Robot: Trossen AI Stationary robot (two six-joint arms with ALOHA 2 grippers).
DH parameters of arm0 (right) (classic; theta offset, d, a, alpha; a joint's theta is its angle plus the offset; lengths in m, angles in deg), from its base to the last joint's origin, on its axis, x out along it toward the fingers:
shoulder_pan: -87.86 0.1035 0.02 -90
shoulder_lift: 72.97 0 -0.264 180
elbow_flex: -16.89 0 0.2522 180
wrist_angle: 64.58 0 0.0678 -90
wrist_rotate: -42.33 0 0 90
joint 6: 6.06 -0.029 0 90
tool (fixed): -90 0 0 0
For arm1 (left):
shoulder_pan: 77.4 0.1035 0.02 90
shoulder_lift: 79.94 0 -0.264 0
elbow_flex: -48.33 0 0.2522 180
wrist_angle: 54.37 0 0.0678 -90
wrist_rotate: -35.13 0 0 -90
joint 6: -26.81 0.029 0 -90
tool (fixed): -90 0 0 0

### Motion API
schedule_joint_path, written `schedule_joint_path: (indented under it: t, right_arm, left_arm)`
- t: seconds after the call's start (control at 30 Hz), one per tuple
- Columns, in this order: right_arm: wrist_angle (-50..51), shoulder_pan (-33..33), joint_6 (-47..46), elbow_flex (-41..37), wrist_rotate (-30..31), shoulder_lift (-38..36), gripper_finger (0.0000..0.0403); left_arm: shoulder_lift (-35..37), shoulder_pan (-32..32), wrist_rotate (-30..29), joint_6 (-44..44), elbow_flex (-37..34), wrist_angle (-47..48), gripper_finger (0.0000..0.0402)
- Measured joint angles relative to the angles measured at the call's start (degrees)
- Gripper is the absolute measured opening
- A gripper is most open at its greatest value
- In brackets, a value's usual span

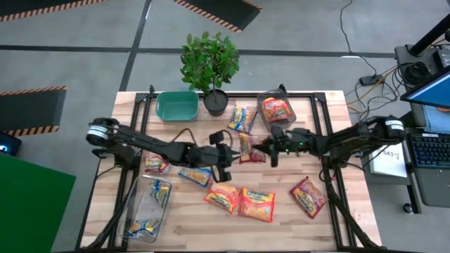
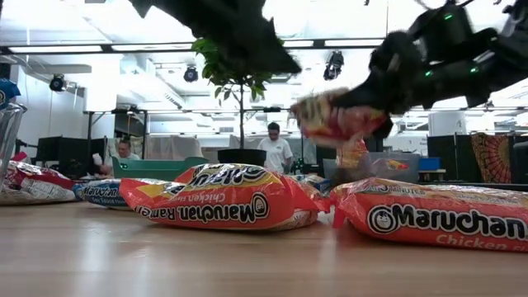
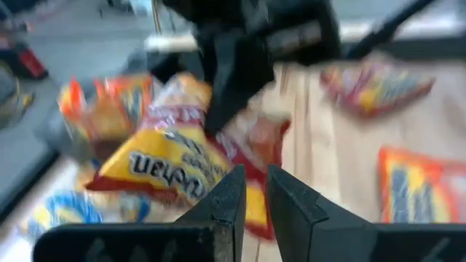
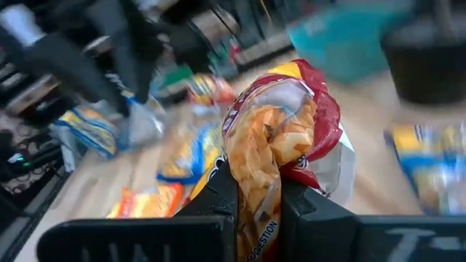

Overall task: Sort Maruchan noodles
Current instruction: Put the red noodle pack into the green bin

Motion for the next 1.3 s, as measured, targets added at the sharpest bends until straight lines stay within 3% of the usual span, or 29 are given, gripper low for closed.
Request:
schedule_joint_path:
  t: [0.23,0.5,0.6,0.8,1.07,1.13,1.3]
  right_arm:
    - [-10.17,4.76,14.59,-3.11,0.00,-2.28,0.0024]
    - [-10.01,9.07,20.46,-2.07,1.67,-1.22,0.0023]
    - [-9.73,9.22,20.90,-1.47,2.14,-0.83,0.0023]
    - [-9.57,9.20,21.04,-1.52,2.13,-0.78,0.0023]
    - [-9.20,9.24,20.87,-1.57,2.07,-0.78,0.0023]
    - [-9.20,9.24,20.97,-1.57,2.07,-0.78,0.0023]
    - [-9.20,9.22,21.42,-1.57,1.72,-0.78,0.0023]
  left_arm:
    - [1.91,-0.20,6.09,0.92,-0.72,-8.54,0.0053]
    - [1.91,-0.18,9.18,-2.42,-0.74,-11.07,0.0133]
    - [1.91,-0.13,7.84,-4.06,-0.74,-8.64,0.0175]
    - [1.91,-0.14,-0.23,-8.09,-0.74,-1.66,0.0247]
    - [1.89,-0.13,-0.61,-8.68,-1.00,-0.47,0.0263]
    - [1.53,-0.13,-0.60,-10.03,-2.53,-3.49,0.0263]
    - [-1.65,-0.05,1.94,-12.10,-10.15,-22.83,0.0263]
